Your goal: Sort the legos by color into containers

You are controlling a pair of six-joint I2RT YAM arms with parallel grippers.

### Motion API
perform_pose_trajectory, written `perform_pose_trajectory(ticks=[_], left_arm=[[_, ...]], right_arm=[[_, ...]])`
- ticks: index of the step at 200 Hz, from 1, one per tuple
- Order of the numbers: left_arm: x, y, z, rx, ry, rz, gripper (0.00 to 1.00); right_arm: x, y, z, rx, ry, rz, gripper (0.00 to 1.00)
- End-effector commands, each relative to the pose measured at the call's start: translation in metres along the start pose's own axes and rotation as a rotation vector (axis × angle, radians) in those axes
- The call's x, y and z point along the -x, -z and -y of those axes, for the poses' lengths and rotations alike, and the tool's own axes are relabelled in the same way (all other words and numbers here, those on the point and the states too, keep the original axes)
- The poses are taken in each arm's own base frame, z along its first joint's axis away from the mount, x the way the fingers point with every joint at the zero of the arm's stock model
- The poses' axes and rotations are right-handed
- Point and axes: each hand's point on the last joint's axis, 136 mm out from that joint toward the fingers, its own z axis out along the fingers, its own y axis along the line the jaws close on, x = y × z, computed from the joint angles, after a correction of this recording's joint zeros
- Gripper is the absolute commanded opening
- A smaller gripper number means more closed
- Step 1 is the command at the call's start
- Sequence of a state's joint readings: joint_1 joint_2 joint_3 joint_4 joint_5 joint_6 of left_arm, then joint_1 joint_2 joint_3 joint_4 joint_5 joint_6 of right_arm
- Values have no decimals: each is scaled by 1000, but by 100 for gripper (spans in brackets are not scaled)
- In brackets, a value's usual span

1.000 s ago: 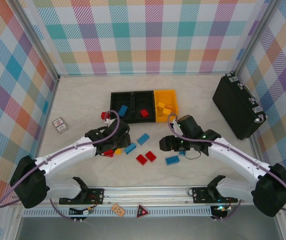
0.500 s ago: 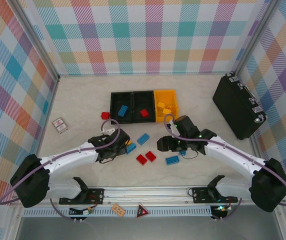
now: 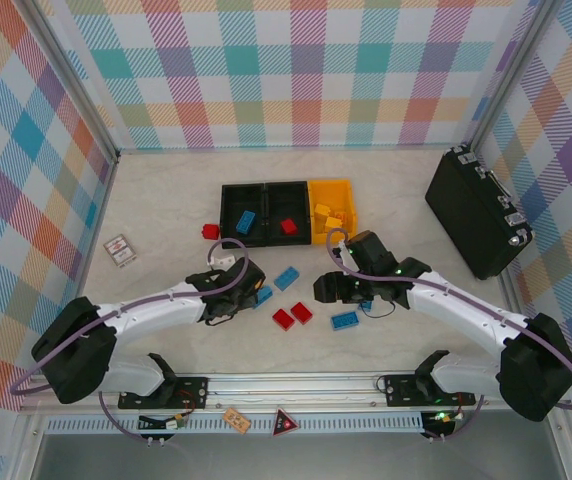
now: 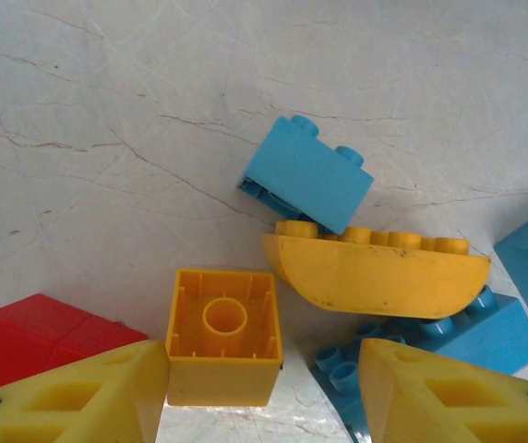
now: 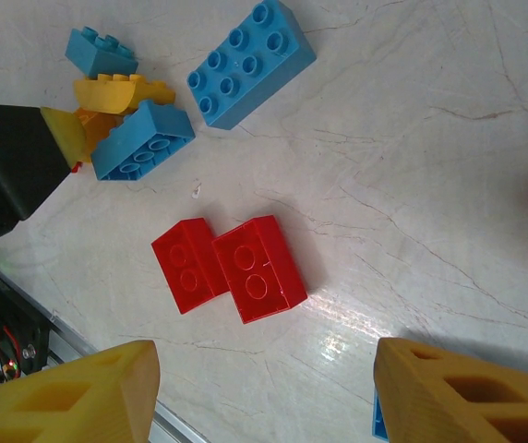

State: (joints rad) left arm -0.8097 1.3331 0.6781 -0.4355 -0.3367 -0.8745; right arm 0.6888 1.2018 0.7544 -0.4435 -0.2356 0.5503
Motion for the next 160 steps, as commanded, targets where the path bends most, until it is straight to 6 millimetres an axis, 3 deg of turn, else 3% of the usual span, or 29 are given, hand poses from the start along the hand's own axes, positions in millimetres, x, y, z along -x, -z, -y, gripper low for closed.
perform_pose_trajectory(ticks=[1,43,103,160], left_arm=[[-1,-5,-4,40,-13,1,57],[-5,-14,-8,85,-37,-10,57],[-10,-31,-1,110,-67,-43,48],[-18,-34,-2,115,-70,-77,49]], right_arm=[[1,-2,0,-2,-7,7,63],[1,-4,0,-3,-7,4,63],[-1,-3,2,-11,-6,5,62],[-1,-4,3,-15,-4,2,62]])
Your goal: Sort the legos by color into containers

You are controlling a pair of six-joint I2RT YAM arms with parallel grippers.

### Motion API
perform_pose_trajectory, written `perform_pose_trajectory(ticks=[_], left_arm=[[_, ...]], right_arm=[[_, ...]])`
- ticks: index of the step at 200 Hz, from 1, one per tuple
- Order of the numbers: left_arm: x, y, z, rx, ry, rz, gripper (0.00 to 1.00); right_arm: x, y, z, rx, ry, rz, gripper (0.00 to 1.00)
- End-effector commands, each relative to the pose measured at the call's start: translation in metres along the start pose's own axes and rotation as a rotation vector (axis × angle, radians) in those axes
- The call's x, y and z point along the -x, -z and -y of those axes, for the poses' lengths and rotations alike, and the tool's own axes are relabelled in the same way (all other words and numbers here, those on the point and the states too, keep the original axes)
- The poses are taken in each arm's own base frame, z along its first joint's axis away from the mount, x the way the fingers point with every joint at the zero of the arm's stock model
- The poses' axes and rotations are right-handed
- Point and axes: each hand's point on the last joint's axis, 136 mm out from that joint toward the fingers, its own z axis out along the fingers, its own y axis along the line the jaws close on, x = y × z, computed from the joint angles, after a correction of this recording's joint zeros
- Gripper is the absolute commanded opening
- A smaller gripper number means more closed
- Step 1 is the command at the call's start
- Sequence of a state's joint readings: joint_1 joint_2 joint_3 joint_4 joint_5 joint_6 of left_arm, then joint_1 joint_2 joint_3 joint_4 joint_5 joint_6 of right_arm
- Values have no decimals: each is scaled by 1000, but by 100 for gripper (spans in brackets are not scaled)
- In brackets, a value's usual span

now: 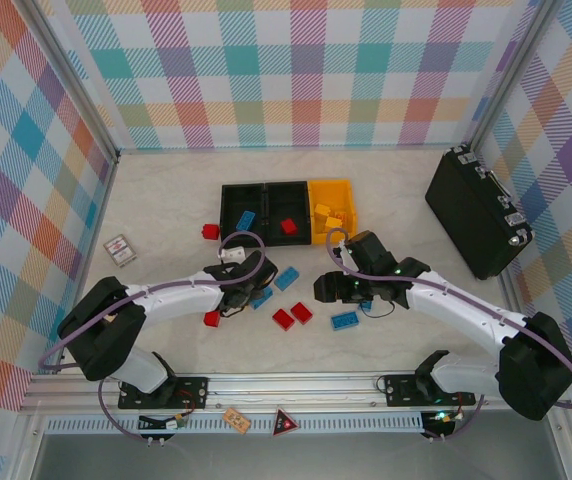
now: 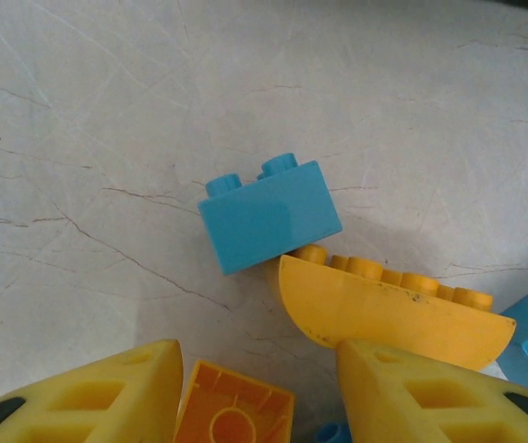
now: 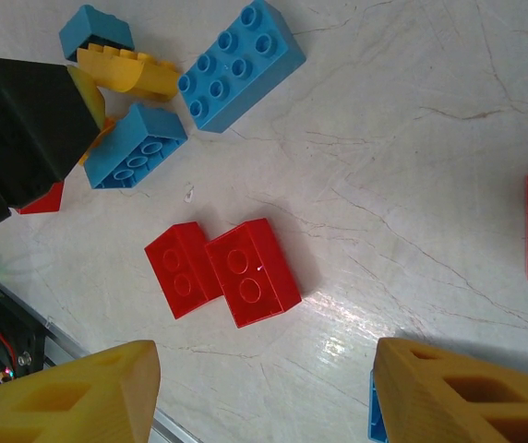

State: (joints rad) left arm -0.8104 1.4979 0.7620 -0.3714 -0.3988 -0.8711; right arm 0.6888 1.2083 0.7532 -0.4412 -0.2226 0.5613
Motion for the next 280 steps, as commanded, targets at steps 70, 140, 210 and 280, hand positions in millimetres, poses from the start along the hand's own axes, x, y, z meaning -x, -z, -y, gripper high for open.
perform_pose_trajectory(ticks=[70,140,210,280], left_arm=[[-24,20,-15,24,-102,-84,56],[-38,9,-14,40,-152,-135,61],[-38,-5,-7,63,-195,-142,47],[-23,19,-5,34,-190,-113,20]], right_arm=[[0,-2,0,1,11,3,62],[-1,1,1,-6,13,13,62],[-4,4,2,-8,8,17,62],[-4,4,3,-5,7,21,62]])
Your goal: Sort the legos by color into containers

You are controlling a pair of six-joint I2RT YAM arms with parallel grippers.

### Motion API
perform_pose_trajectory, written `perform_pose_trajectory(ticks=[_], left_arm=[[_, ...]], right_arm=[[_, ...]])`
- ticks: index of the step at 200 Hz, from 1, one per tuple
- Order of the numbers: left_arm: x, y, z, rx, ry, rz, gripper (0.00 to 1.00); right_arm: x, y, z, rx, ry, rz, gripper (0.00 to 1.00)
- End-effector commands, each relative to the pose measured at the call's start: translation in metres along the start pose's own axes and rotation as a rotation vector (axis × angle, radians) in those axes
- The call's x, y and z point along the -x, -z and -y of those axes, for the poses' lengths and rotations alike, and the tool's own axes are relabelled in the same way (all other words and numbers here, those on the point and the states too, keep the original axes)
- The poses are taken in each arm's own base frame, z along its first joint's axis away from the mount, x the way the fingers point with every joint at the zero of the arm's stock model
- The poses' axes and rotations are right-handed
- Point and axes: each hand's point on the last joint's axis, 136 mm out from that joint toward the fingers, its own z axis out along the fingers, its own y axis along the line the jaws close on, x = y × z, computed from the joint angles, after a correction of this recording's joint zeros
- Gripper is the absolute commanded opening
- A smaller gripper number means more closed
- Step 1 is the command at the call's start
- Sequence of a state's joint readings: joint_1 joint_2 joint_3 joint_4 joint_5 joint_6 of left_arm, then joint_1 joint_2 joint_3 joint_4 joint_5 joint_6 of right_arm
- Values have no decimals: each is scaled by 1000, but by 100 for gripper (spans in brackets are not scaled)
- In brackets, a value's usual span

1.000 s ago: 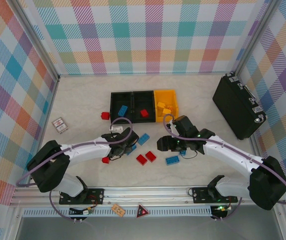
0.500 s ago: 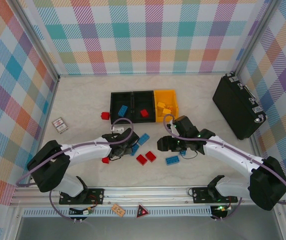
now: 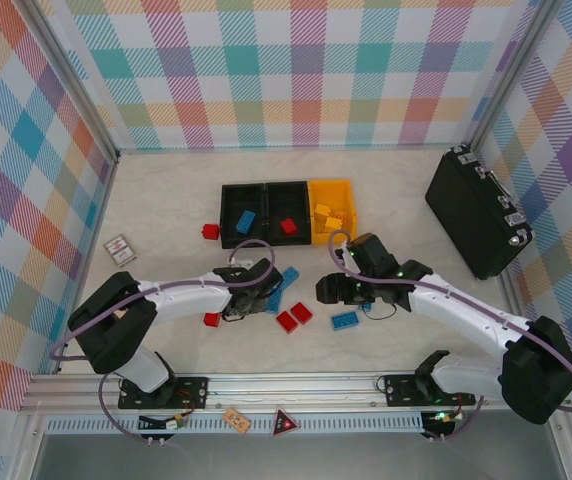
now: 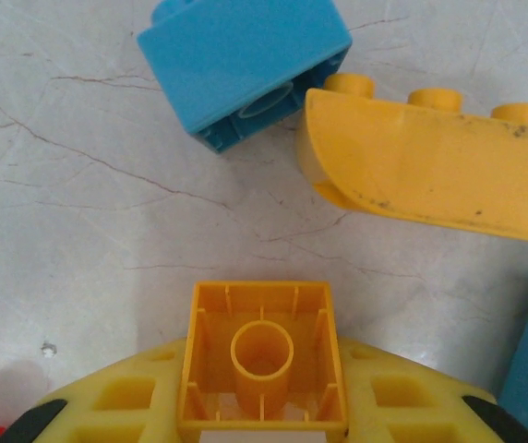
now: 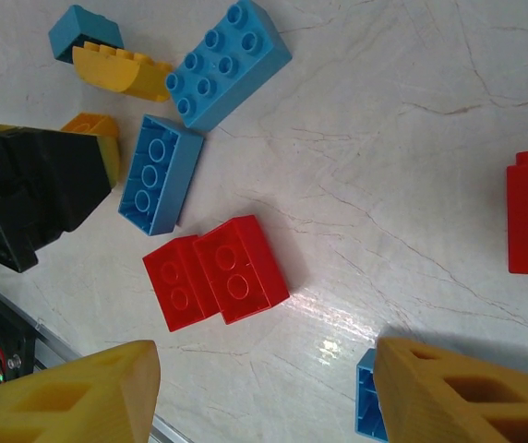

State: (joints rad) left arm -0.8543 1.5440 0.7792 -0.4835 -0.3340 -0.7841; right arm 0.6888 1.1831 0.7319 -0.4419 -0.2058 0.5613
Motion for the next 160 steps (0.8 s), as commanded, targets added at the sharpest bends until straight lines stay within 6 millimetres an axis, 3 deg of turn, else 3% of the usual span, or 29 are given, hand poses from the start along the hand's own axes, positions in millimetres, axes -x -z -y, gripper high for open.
perform_pose_trajectory(ticks=[1,41,80,122,160], left_arm=[[10,23,-1,-16,-14,21,20],[35,60,19,-106,-29,63,19],[64,83,57,-193,-59,85,19],[94,91,110,-286,-85,95,18],[116,81,155,-325,-112,92,18]], right_arm=[[-1,2,-2,8,6,11,62],[6,12,-5,1,4,41,62],[15,25,7,-42,-46,81,62],[33,47,24,-68,-98,156,63],[53,66,36,-62,-139,224,62]])
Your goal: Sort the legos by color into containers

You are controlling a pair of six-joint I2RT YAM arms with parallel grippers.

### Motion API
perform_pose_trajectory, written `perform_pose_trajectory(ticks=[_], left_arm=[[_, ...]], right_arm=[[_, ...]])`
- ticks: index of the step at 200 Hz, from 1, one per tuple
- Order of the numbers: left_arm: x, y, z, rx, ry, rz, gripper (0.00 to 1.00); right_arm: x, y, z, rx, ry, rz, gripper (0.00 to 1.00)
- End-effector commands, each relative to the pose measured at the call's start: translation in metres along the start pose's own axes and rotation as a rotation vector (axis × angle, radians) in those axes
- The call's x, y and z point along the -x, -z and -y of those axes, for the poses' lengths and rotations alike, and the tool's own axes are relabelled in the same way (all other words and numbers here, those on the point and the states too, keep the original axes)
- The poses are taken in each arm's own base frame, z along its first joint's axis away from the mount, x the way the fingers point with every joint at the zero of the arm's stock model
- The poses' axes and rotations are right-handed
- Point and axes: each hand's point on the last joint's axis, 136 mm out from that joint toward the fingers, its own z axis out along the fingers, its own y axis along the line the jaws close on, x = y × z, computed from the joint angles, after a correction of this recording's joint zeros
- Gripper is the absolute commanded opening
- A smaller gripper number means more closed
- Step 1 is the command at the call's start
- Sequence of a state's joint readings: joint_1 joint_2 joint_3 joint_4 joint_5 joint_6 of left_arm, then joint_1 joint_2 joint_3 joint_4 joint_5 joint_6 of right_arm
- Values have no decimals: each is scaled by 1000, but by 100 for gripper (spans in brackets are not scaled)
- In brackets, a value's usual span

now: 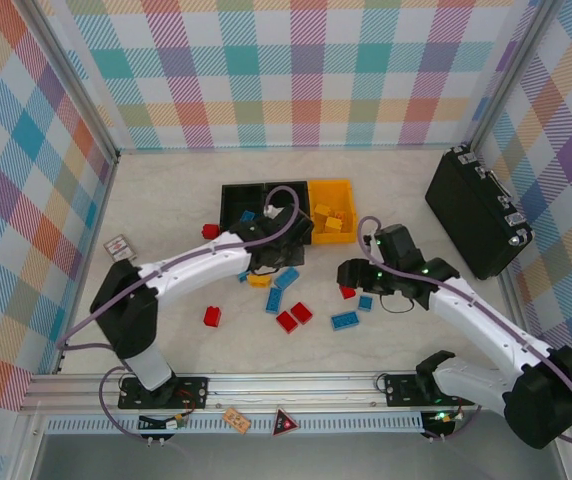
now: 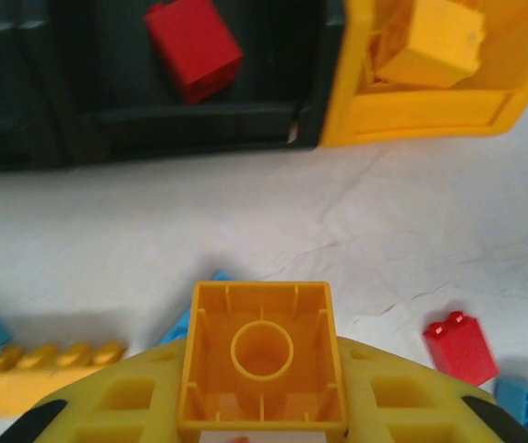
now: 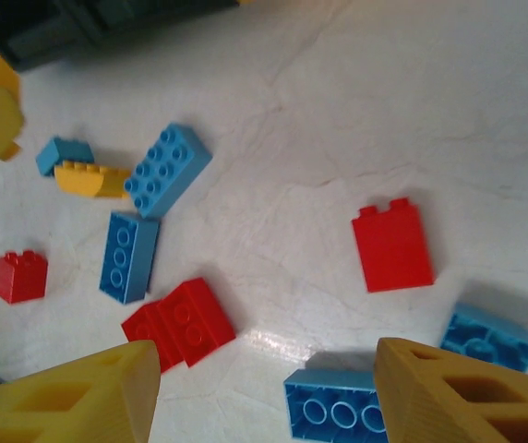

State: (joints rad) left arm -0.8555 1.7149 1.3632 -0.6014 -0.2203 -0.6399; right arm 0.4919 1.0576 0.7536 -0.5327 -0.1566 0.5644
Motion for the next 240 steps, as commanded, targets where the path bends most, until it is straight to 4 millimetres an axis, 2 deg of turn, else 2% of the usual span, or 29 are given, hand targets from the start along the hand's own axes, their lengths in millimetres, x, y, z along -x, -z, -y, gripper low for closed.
perform_pose_trajectory(ticks=[1,49,66,93,140,163,202,221,240], left_arm=[[8,-10,26,-42,-44,-20,18],[42,-42,69,-59,-88,-15,18],[56,-54,78,-57,-88,-10,18],[76,-77,80,-44,-69,-8,18],[111,-105,81,-60,-36,2,20],[125,-111,83,-68,-29,19,23],[132,-125,77,-86,-4,13,28],[134,-122,79,-96,-8,13,40],[138,-111,84,-118,-18,24,45]], right_arm=[[19,17,-4,22,-3,50,62],[26,21,7,24,-43,66,62],[26,22,11,23,-51,67,62],[24,23,16,20,-61,68,62],[24,25,21,13,-65,73,62],[23,24,24,9,-72,72,62],[20,22,29,5,-84,67,62],[20,20,30,2,-87,64,62],[20,18,30,8,-92,61,62]])
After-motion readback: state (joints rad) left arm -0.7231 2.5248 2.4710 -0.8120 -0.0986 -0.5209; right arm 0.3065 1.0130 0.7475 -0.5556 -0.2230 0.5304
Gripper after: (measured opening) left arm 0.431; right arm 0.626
